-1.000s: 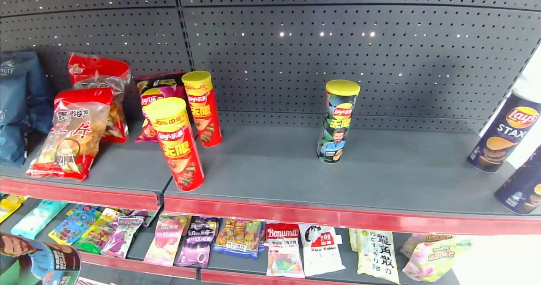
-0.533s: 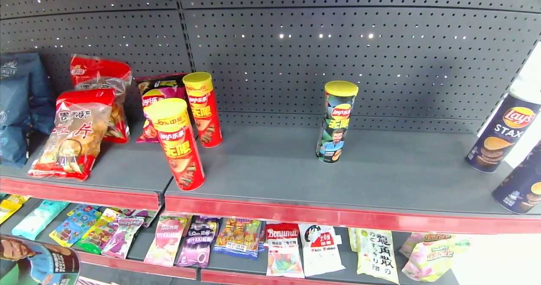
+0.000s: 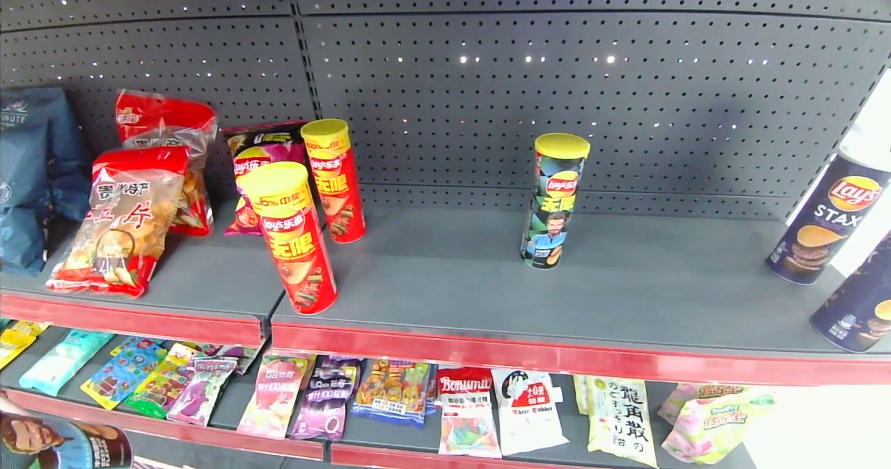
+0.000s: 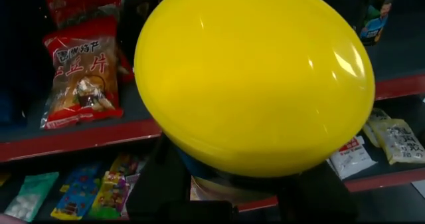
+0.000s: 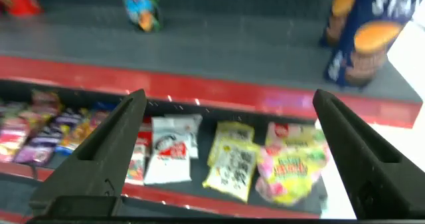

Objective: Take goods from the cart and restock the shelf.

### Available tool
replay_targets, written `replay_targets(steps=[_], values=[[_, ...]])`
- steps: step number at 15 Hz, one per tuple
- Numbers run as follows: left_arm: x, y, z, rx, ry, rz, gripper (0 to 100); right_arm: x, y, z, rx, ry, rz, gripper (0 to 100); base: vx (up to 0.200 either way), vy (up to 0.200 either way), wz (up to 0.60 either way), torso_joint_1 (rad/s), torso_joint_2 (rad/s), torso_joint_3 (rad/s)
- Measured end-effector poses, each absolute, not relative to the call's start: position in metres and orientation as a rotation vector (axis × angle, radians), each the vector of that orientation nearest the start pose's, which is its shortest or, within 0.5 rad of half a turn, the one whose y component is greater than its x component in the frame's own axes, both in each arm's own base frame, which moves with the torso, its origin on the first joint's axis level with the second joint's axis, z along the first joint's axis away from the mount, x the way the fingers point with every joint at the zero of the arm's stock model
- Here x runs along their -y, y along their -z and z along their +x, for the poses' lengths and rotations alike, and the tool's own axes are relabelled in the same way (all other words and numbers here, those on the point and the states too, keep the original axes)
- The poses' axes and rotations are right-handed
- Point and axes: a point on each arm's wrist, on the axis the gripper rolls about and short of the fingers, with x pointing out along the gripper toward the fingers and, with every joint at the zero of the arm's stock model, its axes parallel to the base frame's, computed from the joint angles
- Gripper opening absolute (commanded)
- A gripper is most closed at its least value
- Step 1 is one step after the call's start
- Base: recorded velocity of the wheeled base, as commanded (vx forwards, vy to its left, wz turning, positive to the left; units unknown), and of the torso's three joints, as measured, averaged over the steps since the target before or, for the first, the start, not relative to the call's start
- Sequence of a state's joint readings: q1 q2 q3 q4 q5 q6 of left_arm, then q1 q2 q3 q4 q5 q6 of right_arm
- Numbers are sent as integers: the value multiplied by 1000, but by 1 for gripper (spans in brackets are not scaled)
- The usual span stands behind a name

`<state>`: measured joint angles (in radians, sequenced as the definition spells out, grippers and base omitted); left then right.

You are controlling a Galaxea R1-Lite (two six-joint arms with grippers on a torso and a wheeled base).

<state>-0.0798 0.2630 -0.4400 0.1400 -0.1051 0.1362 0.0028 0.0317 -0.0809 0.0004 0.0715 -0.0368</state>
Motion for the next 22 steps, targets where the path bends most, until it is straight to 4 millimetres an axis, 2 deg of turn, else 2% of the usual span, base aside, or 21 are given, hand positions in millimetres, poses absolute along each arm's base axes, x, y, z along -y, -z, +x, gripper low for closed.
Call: replay_targets(steps=[2,4,7,9,11,14,18,22], values=[[-1,-183,-27,34,141,139,0,-3,-137,-25,70,-148,-56,100,0,0,0,0,0,0],[-1,-180,-27,28,106,137,0,-4,-182,-8,30,-239,-78,100,0,0,0,0,0,0],[-1,-174,-27,18,108,130,0,-15,-246,45,-34,-462,-85,100,0,0,0,0,0,0],[-2,-174,-27,17,102,130,0,-34,-267,87,-63,-582,-88,100,0,0,0,0,0,0],[-2,-174,-27,21,101,130,0,-57,-270,132,-91,-649,-91,100,0,0,0,0,0,0],[-2,-170,-29,20,71,130,0,-88,-252,188,-174,-698,-96,100,0,0,0,0,0,0],[-3,-169,-29,22,62,129,0,-114,-224,241,-167,-709,-90,100,0,0,0,0,0,0],[-3,-170,-30,27,61,129,0,-128,-201,276,-230,-652,-98,100,0,0,0,0,0,0]])
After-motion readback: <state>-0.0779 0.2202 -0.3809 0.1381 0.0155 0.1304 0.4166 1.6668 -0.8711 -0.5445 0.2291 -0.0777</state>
